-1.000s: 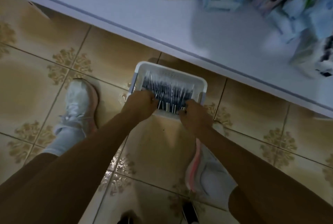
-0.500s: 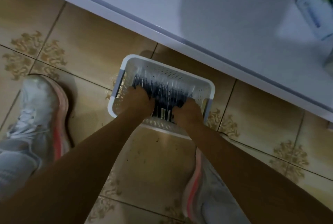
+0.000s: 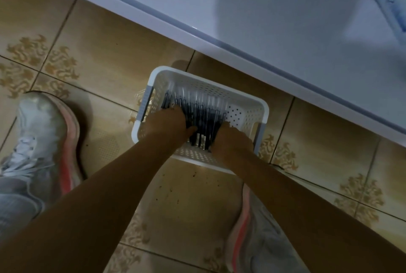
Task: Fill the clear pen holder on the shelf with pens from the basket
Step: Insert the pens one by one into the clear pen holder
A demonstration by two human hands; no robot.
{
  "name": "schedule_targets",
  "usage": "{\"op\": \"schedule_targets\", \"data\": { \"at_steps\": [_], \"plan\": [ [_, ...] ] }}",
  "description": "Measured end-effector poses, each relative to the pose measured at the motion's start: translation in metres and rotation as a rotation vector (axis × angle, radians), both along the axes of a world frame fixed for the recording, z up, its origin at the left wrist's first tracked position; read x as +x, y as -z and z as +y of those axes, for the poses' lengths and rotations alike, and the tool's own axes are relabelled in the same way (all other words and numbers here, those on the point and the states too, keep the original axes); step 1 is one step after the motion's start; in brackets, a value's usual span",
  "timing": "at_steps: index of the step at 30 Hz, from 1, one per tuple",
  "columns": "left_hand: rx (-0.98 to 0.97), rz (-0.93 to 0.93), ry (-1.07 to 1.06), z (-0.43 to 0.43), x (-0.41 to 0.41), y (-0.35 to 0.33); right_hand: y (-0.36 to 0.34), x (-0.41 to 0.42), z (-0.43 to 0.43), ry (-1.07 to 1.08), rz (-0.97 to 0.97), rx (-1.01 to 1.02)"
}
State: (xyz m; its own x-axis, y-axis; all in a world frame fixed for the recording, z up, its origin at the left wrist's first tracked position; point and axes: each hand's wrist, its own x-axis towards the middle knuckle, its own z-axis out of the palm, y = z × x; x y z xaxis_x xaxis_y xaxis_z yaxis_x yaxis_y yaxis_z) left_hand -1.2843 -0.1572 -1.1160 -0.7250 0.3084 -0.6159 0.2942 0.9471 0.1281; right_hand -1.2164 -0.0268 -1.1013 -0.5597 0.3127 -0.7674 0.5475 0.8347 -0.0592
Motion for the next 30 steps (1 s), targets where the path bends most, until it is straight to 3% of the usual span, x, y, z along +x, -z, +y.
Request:
{"op": "schedule_targets", "data": {
  "at_steps": [4, 9, 17, 22, 26, 30],
  "plan": [
    [-0.033, 0.061, 0.148, -0.005, -0.001, -0.001, -0.002, 0.001, 0.002, -0.151, 0.007, 0.069],
    [0.032, 0.076, 0.132, -0.008, 0.000, 0.000, -0.006, -0.002, 0.003, -0.151, 0.030, 0.057],
    [0.187, -0.083, -0.196, 0.015, 0.014, 0.007, -0.016, -0.017, -0.014, -0.066, 0.046, -0.045],
    [0.076, -0.049, -0.226, 0.025, 0.013, 0.006, -0.023, -0.018, -0.011, -0.212, 0.040, -0.030],
    [0.060, -0.106, -0.387, 0.033, 0.011, 0.008, -0.024, -0.022, -0.010, -0.293, 0.057, -0.022],
    [0.039, -0.059, -0.357, 0.039, 0.017, 0.006, -0.027, -0.022, -0.007, -0.311, 0.025, -0.040]
  ]
}}
